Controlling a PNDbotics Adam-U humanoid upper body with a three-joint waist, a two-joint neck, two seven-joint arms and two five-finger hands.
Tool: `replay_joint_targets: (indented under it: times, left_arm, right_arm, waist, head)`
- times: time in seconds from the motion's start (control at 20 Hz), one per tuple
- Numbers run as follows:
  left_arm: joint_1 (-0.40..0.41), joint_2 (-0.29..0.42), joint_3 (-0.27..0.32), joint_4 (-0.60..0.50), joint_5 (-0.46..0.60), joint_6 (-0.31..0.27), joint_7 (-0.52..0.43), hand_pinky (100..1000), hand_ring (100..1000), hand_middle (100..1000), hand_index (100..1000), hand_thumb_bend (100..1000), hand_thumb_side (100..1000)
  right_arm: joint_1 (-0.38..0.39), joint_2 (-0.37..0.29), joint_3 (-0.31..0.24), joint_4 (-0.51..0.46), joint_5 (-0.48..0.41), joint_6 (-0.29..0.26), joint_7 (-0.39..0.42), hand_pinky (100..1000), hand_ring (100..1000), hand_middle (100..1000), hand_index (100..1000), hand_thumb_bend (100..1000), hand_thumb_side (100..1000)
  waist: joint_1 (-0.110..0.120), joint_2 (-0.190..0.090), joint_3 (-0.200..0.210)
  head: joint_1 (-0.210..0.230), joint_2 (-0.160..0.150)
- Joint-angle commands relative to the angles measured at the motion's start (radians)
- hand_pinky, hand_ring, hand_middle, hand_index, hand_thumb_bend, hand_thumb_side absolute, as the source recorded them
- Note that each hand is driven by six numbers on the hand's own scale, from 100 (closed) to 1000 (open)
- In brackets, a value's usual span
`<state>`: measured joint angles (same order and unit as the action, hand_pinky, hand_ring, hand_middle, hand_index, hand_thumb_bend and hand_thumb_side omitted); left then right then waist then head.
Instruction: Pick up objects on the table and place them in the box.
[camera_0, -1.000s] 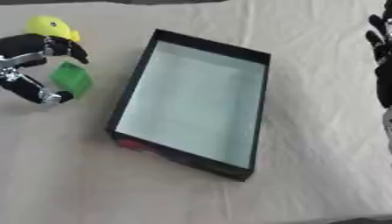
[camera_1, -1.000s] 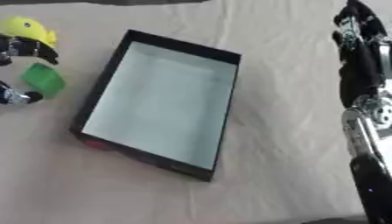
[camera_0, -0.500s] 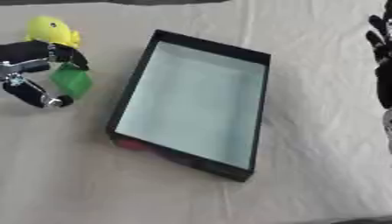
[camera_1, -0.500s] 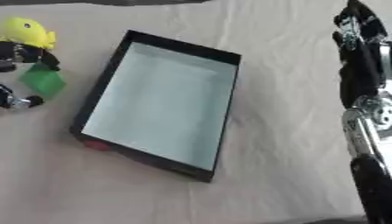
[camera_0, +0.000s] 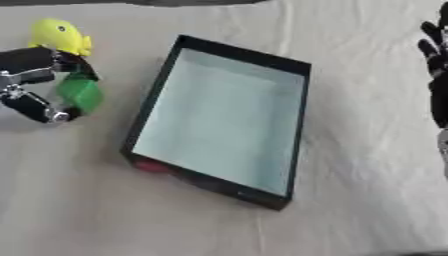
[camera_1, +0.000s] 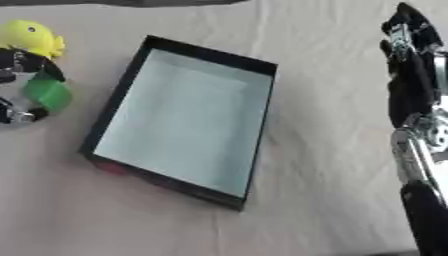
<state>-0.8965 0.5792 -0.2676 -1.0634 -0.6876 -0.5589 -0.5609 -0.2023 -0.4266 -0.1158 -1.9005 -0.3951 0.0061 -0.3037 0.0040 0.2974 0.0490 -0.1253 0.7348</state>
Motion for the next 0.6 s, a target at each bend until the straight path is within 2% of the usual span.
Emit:
replay_joint_targets:
  times: [0.05, 0.2, 0.35, 0.55, 0.6]
  left_arm:
    - [-0.022, 0.017, 0.021, -0.019, 0.009, -0.348, -0.346, 842, 782, 739, 826, 295, 100]
    - [-0.023, 0.015, 0.025, -0.02, 0.005, -0.348, -0.346, 831, 761, 704, 819, 282, 100]
    - [-0.023, 0.012, 0.024, -0.023, 0.004, -0.348, -0.346, 817, 718, 605, 778, 264, 100]
    - [-0.024, 0.014, 0.034, -0.041, -0.004, -0.348, -0.346, 767, 639, 503, 682, 233, 100]
    - [-0.024, 0.015, 0.036, -0.047, -0.006, -0.348, -0.346, 746, 610, 465, 635, 225, 100]
  right_arm:
    - [-0.009, -0.011, -0.001, -0.008, 0.006, 0.002, 0.001, 1000, 955, 992, 880, 100, 501]
    - [-0.008, -0.011, -0.001, -0.009, 0.007, 0.001, 0.002, 1000, 955, 992, 880, 100, 501]
    - [-0.007, -0.009, -0.002, -0.009, 0.007, 0.001, 0.002, 1000, 955, 992, 880, 100, 506]
    - [-0.005, -0.011, -0.001, -0.009, 0.007, 0.001, 0.002, 1000, 955, 992, 880, 100, 509]
    - [-0.004, -0.011, -0.002, -0.009, 0.006, 0.0, 0.002, 1000, 955, 992, 880, 100, 509]
  waist:
    - [0.0, -0.013, -0.002]
    - [-0.002, -0.012, -0.003]
    - [-0.003, -0.011, -0.002]
    - [-0.005, -0.013, -0.002]
    - [-0.005, -0.014, -0.002]
  head:
    - [0.003, -0.015]
    - [0.003, -0.017]
    - [0.002, -0.016]
    - [0.01, -0.01]
    - [0.017, -0.008]
